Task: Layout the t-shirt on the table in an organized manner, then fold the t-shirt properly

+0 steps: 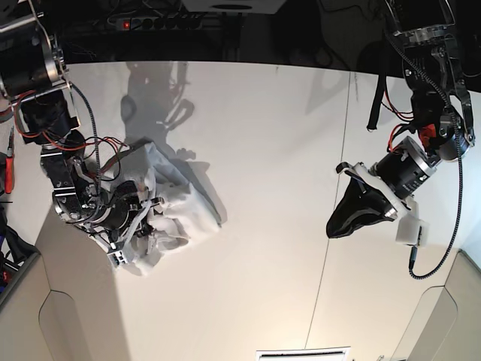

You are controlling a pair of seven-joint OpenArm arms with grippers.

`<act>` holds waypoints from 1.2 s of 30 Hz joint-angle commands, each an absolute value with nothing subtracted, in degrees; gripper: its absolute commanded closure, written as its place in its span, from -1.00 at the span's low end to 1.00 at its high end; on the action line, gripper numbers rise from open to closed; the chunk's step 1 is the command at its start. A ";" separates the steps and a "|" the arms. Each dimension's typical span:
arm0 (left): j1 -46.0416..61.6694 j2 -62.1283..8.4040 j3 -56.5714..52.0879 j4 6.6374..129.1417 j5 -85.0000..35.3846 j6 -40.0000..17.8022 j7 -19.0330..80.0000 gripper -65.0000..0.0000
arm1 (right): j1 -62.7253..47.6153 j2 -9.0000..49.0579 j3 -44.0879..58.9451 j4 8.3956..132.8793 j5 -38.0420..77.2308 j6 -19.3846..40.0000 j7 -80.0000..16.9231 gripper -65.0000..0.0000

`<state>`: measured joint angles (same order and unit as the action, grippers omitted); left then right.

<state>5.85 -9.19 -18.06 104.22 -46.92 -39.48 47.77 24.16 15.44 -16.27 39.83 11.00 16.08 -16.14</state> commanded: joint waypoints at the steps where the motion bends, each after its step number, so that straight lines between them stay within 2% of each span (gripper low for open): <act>1: 5.10 -9.50 -18.24 105.25 -48.14 -40.00 46.52 1.00 | 21.26 15.84 -14.06 39.07 5.98 8.73 -24.40 1.00; 5: 5.13 -9.52 -18.24 105.25 -48.12 -40.00 46.52 1.00 | 17.58 12.14 -2.83 43.00 5.98 -1.83 -24.60 1.00; 9: 5.13 -9.52 -18.24 105.25 -48.12 -40.00 46.54 1.00 | 15.03 8.67 7.90 48.16 6.02 -6.20 -25.10 1.00; 15: 5.13 -9.52 -18.24 105.25 -48.12 -40.00 46.54 1.00 | 13.74 6.79 17.47 58.02 6.00 -2.26 -25.71 1.00; 20: 5.06 -9.54 -18.24 105.25 -48.12 -40.00 46.50 1.00 | 13.15 6.79 17.98 73.73 5.98 -1.43 -29.06 1.00; 26: 2.81 -9.61 -19.73 105.25 -44.82 -40.00 45.56 1.00 | 12.60 6.83 17.80 89.60 7.53 5.13 -36.21 1.00; 31: 3.99 -11.20 -27.20 105.27 -46.15 -40.00 50.48 1.00 | 5.04 6.96 16.86 100.53 9.26 7.77 -37.45 1.00; 36: 8.34 -11.49 -41.41 105.27 -61.41 -40.00 60.51 1.00 | -7.31 7.92 16.73 112.53 9.74 8.21 -37.89 1.00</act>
<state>8.43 -10.83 -41.54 104.25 -60.58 -39.46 61.32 -7.42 7.46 16.67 111.70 9.45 7.88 -38.89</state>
